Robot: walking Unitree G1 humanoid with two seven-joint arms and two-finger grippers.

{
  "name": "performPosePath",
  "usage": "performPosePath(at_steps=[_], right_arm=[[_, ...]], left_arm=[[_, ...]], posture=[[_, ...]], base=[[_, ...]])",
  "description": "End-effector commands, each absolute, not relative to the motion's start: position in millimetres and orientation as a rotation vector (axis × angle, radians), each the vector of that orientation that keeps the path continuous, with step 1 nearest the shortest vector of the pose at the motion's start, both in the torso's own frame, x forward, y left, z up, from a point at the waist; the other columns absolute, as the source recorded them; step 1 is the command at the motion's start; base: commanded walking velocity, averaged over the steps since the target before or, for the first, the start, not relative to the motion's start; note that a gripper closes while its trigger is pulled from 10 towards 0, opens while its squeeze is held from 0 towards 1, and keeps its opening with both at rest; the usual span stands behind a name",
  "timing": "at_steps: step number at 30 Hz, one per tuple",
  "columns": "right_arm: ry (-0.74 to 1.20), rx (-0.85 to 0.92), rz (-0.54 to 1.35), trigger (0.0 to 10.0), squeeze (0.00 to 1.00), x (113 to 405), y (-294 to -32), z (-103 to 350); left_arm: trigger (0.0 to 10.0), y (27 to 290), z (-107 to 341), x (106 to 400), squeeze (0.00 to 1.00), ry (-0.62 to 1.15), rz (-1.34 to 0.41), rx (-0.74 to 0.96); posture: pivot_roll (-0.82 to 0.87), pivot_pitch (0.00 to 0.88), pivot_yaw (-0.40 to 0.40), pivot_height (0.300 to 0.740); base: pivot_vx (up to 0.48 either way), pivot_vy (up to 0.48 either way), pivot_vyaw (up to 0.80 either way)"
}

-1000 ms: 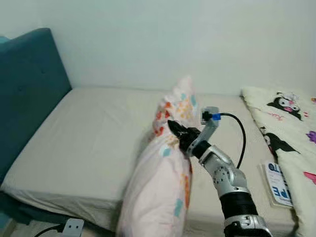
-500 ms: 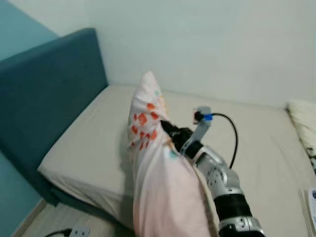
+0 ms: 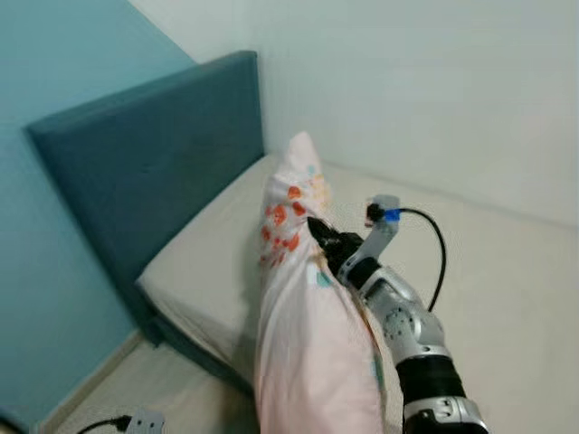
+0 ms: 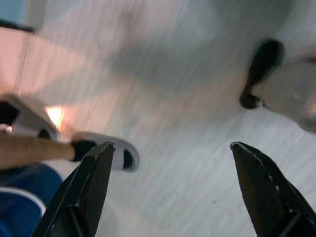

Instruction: Clean up the room

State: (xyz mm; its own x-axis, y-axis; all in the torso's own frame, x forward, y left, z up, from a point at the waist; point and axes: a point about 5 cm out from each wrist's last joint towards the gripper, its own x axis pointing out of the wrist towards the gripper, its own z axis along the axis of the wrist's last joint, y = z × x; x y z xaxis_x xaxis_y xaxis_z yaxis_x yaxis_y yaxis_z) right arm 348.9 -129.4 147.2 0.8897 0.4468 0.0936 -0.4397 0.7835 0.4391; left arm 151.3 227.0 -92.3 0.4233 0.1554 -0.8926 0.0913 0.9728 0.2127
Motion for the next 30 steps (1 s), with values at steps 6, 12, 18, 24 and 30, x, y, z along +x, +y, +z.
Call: performPosePath(at_steps=[6, 12, 18, 24, 30], right_arm=[[-0.134, 0.458, 0.395, 10.0, 0.0, 355.0, -151.4, 172.0], [-0.145, 0.457, 0.354, 10.0, 0.0, 354.9, -159.5, 172.0], [-0.162, 0.454, 0.3, 10.0, 0.0, 353.3, -167.3, 171.2], [-0.203, 0.431, 0.189, 10.0, 0.0, 355.8, -186.8, 177.9], [-0.235, 0.415, 0.075, 10.0, 0.0, 357.5, -205.3, 182.0]], left_arm=[[10.0, 220.6, -90.7, 158.4, 0.0, 1.111, 0.011, 0.238], [10.0, 218.5, -90.1, 160.7, 0.0, 1.102, -0.001, 0.235], [10.0, 214.6, -89.2, 164.6, 0.0, 1.086, -0.01, 0.222], [10.0, 212.1, -89.2, 165.6, 0.0, 1.079, -0.014, 0.213], [10.0, 214.6, -89.0, 164.9, 0.0, 1.081, -0.006, 0.225]], posture=[[0.08, 0.0, -0.013, 0.74], [0.07, 0.0, -0.007, 0.74], [0.07, 0.0, -0.004, 0.74], [0.07, 0.0, -0.007, 0.74], [0.06, 0.0, -0.007, 0.74]], base=[[0.0, 0.0, 0.72], [0.0, 0.0, 0.73], [0.0, 0.0, 0.73], [0.0, 0.0, 0.72], [0.051, 0.0, 0.6]])
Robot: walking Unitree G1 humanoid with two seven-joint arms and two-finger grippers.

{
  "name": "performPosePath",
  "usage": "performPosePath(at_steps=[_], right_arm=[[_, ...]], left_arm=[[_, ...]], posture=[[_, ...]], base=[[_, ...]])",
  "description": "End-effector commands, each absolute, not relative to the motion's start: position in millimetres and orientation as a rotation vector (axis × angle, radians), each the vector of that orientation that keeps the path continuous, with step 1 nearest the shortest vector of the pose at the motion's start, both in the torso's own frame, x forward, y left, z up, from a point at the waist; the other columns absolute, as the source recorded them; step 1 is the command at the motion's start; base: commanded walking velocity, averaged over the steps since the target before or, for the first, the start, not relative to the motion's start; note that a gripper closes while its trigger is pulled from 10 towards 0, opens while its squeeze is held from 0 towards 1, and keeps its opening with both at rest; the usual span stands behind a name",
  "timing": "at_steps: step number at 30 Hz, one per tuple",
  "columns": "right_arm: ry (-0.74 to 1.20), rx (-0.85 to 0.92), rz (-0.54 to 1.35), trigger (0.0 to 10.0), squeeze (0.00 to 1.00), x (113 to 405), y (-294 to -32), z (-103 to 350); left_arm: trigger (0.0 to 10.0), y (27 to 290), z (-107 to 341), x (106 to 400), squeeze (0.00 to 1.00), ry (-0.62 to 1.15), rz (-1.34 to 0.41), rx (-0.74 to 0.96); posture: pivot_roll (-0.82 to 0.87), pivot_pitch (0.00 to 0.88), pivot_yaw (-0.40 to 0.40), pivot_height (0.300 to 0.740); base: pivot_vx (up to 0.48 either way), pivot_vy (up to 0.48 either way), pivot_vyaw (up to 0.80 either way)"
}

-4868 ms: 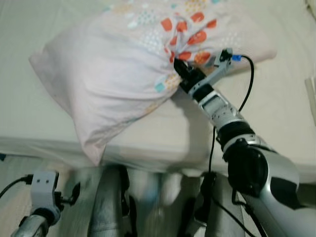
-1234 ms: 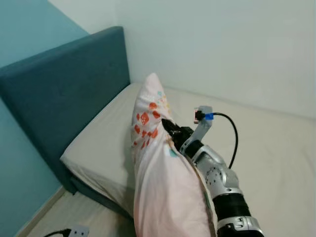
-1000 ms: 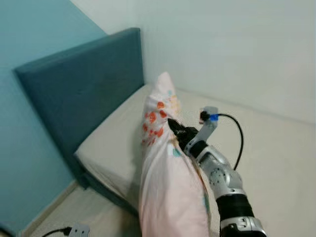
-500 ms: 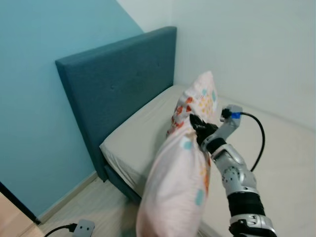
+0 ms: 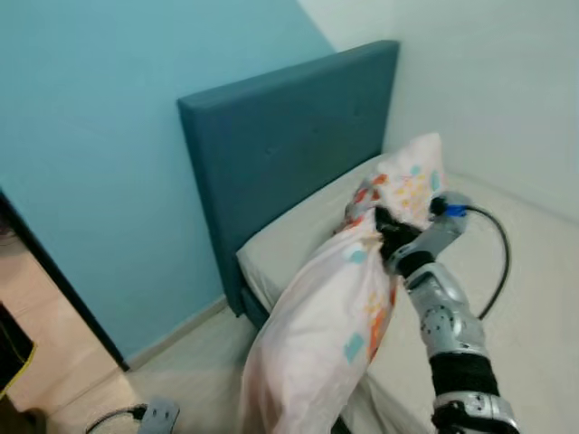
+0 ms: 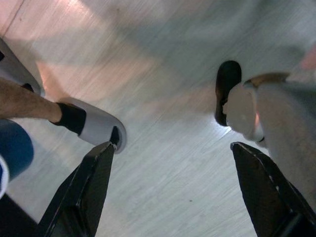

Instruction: Clean up the room

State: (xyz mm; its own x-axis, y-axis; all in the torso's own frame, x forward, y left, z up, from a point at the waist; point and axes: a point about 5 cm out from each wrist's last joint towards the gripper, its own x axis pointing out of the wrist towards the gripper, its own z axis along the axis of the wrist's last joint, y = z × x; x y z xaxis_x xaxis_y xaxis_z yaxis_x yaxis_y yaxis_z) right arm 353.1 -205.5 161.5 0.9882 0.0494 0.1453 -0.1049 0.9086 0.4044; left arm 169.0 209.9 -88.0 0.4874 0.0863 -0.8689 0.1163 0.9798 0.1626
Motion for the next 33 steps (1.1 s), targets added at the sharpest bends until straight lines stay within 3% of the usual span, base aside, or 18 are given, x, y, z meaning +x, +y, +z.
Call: performPosePath(at_steps=[1, 8, 15, 33], right_arm=[[-0.235, 0.415, 0.075, 10.0, 0.0, 357.5, -205.3, 182.0], [-0.232, 0.417, 0.125, 10.0, 0.0, 357.1, -199.5, 184.1], [-0.23, 0.394, 0.143, 10.0, 0.0, 357.3, -192.2, 184.8], [-0.251, 0.41, 0.051, 10.0, 0.0, 359.1, -204.7, 188.2]], left_arm=[[10.0, 214.6, -89.0, 164.9, 0.0, 1.081, -0.006, 0.225], [10.0, 217.2, -88.4, 165.2, 0.0, 1.079, 0.01, 0.218], [10.0, 215.2, -88.1, 166.8, 0.0, 1.074, 0.003, 0.214], [10.0, 213.0, -89.1, 165.3, 0.0, 1.078, -0.016, 0.214]], posture=[[0.06, 0.0, -0.007, 0.74], [0.06, 0.0, -0.008, 0.74], [0.06, 0.0, -0.009, 0.74], [0.06, 0.0, -0.006, 0.74]], base=[[0.307, 0.0, 0.0], [0.358, 0.0, 0.0], [0.48, 0.0, 0.77], [0.48, 0.0, 0.0]])
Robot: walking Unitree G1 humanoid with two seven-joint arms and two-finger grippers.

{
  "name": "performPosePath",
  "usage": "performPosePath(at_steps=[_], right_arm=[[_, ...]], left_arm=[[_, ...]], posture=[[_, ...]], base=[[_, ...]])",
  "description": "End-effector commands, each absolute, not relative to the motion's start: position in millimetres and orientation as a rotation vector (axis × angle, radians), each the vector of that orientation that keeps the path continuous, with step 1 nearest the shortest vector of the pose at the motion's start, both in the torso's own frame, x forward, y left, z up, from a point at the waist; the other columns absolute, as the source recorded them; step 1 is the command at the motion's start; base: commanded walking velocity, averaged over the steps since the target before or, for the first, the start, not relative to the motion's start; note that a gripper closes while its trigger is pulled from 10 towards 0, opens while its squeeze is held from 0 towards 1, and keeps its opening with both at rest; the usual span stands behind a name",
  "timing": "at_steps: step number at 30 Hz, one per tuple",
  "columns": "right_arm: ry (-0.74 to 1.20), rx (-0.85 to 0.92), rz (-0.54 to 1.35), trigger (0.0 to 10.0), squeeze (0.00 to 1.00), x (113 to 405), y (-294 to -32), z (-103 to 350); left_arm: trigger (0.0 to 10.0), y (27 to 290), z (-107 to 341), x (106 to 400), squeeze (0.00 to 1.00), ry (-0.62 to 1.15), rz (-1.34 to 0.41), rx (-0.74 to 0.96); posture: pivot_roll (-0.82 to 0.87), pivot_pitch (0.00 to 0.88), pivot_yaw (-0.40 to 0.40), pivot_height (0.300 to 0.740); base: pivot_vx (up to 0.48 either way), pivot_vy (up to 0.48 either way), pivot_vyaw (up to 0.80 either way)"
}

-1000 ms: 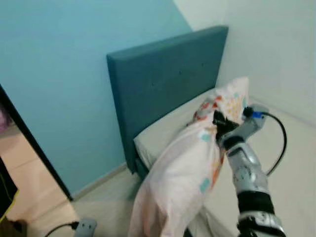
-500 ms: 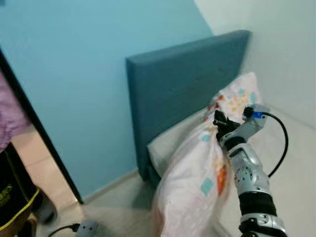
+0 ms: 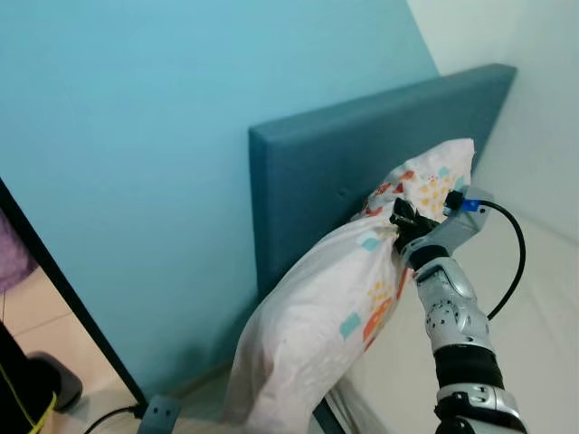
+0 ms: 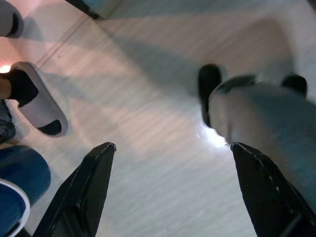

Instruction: Clean up the room

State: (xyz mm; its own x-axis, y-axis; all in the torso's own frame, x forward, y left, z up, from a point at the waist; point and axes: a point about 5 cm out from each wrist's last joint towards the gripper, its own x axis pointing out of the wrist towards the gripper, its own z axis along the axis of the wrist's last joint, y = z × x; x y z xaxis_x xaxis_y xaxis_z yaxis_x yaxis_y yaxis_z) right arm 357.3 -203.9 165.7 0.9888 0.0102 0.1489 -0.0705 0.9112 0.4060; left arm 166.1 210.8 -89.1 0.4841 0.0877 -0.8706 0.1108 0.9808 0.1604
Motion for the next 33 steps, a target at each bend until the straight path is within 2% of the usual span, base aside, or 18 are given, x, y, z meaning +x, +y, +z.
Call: performPosePath(at_steps=[1, 10, 20, 27, 33], right_arm=[[-0.251, 0.41, 0.051, 10.0, 0.0, 359.1, -204.7, 188.2], [-0.27, 0.403, 0.003, 10.0, 0.0, 358.9, -214.0, 191.9], [-0.278, 0.393, -0.011, 10.0, 0.0, 358.0, -216.8, 193.4], [-0.271, 0.39, -0.004, 10.0, 0.0, 358.4, -218.3, 191.6], [-0.23, 0.378, -0.005, 10.0, 0.0, 365.2, -226.5, 186.4]], left_arm=[[10.0, 213.0, -89.1, 165.3, 0.0, 1.078, -0.016, 0.214], [10.0, 212.4, -89.6, 164.7, 0.0, 1.082, -0.011, 0.215], [10.0, 214.6, -88.9, 165.3, 0.0, 1.076, 0.008, 0.215], [10.0, 218.2, -88.1, 165.8, 0.0, 1.076, 0.043, 0.21], [10.0, 219.1, -87.9, 165.4, 0.0, 1.062, 0.079, 0.169]], posture=[[0.06, 0.0, -0.006, 0.74], [0.06, 0.0, -0.006, 0.74], [0.06, 0.0, -0.006, 0.74], [0.06, 0.0, -0.008, 0.74], [0.09, 0.0, -0.026, 0.74]], base=[[0.48, 0.0, 0.0], [0.414, 0.0, 0.0], [0.0, 0.0, 0.0], [0.245, -0.411, 0.0], [0.0, 0.0, 0.0]])
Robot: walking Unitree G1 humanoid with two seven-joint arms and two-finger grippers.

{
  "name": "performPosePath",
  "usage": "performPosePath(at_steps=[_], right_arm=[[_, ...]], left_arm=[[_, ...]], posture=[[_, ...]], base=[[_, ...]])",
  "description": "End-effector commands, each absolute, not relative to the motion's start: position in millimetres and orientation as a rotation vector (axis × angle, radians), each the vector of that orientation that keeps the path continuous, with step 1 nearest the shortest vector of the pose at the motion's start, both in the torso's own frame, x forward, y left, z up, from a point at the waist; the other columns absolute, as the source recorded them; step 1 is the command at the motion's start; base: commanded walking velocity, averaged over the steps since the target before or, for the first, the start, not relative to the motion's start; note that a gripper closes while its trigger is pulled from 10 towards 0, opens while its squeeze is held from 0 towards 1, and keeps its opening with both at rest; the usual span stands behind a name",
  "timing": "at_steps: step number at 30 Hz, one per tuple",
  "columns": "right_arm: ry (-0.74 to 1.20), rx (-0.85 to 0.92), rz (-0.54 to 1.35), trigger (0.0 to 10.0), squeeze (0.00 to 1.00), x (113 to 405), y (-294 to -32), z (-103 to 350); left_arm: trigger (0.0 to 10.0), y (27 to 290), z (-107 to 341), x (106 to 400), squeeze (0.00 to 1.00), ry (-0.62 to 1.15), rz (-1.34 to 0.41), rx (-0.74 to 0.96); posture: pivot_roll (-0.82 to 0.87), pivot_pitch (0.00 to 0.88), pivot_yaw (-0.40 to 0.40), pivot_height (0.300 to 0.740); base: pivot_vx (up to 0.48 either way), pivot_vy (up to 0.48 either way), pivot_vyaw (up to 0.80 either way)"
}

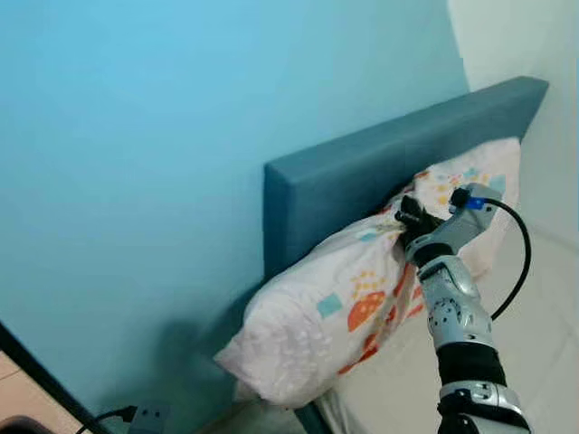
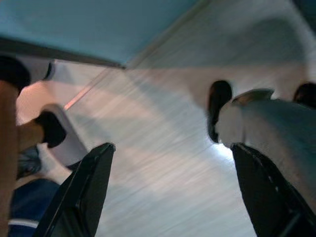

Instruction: Clean up the room

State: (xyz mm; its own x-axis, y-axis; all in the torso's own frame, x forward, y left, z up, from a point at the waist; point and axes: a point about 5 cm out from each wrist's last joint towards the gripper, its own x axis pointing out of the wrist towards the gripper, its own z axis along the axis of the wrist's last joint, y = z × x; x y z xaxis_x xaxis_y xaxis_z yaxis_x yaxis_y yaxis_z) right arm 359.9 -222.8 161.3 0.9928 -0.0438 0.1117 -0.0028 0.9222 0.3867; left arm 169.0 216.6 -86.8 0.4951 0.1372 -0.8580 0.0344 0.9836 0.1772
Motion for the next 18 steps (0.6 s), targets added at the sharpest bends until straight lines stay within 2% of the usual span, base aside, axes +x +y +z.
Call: performPosePath(at_steps=[1, 5, 6, 8, 9, 13, 18], right_arm=[[-0.22, 0.364, -0.017, 10.0, 0.0, 368.7, -231.8, 187.4], [-0.219, 0.335, -0.033, 10.0, 0.0, 373.4, -241.7, 193.5], [-0.221, 0.299, -0.053, 10.0, 0.0, 378.1, -254.8, 203.8], [-0.22, 0.286, -0.06, 10.0, 0.0, 379.5, -259.2, 207.5], [-0.22, 0.271, -0.068, 10.0, 0.0, 381.4, -265.6, 214.1], [-0.258, 0.254, -0.068, 10.0, 0.0, 388.7, -277.6, 245.2], [-0.302, 0.259, -0.058, 10.0, 0.0, 396.6, -280.7, 279.7]], left_arm=[[10.0, 219.2, -88.7, 163.3, 0.0, 1.064, 0.079, 0.166], [10.0, 220.4, -90.6, 157.6, 0.0, 1.07, 0.08, 0.166], [10.0, 222.9, -93.8, 147.9, 0.0, 1.089, 0.078, 0.169], [10.0, 223.8, -94.9, 144.3, 0.0, 1.097, 0.077, 0.17], [10.0, 225.5, -96.4, 138.7, 0.0, 1.106, 0.075, 0.171], [10.0, 234.2, -98.3, 125.9, 0.0, 1.126, 0.083, 0.186], [10.0, 243.8, -98.8, 114.3, 0.0, 1.131, 0.082, 0.204]], posture=[[0.1, 0.0, -0.03, 0.74], [0.1, 0.0, -0.032, 0.74], [0.12, 0.011, -0.029, 0.74], [0.12, 0.011, -0.029, 0.74], [0.14, 0.047, -0.032, 0.74], [0.16, 0.089, -0.032, 0.74], [0.19, 0.151, -0.023, 0.74]], base=[[0.0, 0.0, 0.0], [0.0, 0.0, 0.0], [0.0, 0.0, 0.0], [0.0, 0.0, 0.0], [0.0, 0.0, 0.0], [0.0, 0.0, 0.0], [0.0, 0.0, 0.0]])
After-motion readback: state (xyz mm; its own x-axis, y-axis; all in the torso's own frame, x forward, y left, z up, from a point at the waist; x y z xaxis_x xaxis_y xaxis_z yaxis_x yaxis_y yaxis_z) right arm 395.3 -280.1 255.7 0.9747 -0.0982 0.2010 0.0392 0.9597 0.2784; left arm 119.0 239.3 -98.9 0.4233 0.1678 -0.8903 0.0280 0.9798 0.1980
